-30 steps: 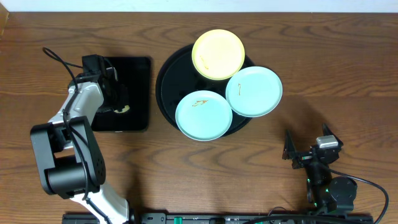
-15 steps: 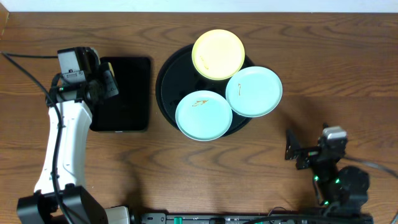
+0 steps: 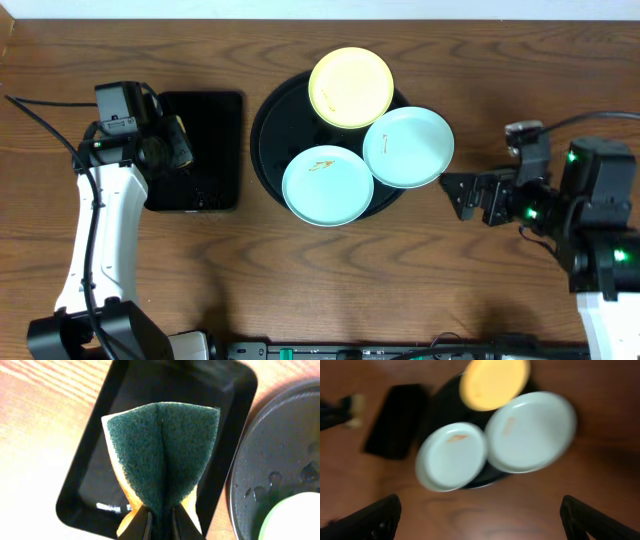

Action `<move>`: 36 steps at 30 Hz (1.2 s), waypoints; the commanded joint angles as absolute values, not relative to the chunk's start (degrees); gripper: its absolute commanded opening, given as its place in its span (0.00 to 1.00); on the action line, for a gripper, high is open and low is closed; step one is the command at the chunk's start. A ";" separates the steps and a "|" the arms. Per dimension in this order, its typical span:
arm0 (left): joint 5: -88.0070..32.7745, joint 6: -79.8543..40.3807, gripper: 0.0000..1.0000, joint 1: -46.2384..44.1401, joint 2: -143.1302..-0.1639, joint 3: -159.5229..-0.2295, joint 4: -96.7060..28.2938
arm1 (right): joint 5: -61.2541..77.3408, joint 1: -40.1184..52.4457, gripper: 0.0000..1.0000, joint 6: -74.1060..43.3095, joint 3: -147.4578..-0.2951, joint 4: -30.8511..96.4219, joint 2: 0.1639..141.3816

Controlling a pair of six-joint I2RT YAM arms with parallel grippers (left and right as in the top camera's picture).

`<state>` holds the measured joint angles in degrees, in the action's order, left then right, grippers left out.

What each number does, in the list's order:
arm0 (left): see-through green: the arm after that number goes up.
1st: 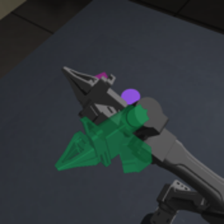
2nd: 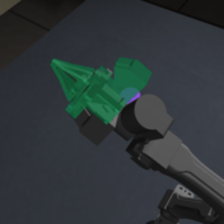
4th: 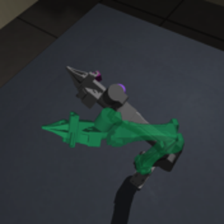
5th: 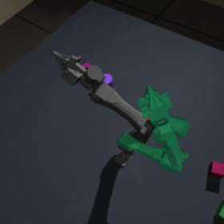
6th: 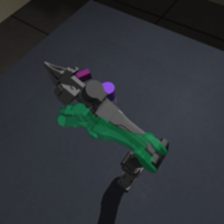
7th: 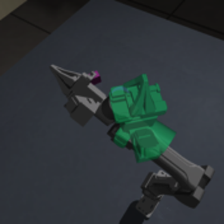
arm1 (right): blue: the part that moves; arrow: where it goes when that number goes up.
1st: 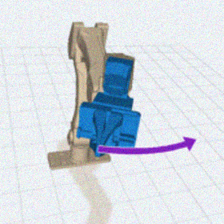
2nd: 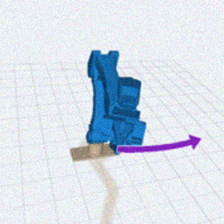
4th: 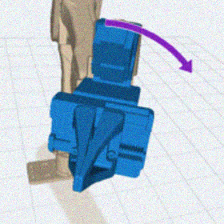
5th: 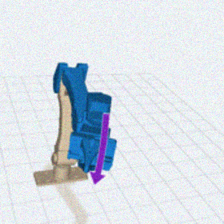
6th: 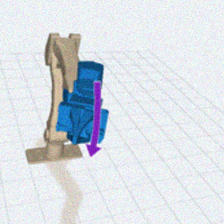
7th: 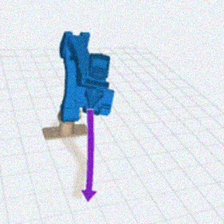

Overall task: Clean dirty plates on tray and stack at the side
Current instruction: 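Move the right gripper toward the round tray of plates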

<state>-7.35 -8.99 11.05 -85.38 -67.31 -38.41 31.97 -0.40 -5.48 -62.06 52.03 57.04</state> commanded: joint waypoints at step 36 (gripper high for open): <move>-4.45 -6.02 0.68 10.92 -112.01 -68.64 -27.86 | 28.73 4.54 0.99 1.83 -62.76 59.66 61.84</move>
<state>-5.58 -6.48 11.03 -109.78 -67.37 -28.34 28.64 4.14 0.71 -62.19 59.40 61.87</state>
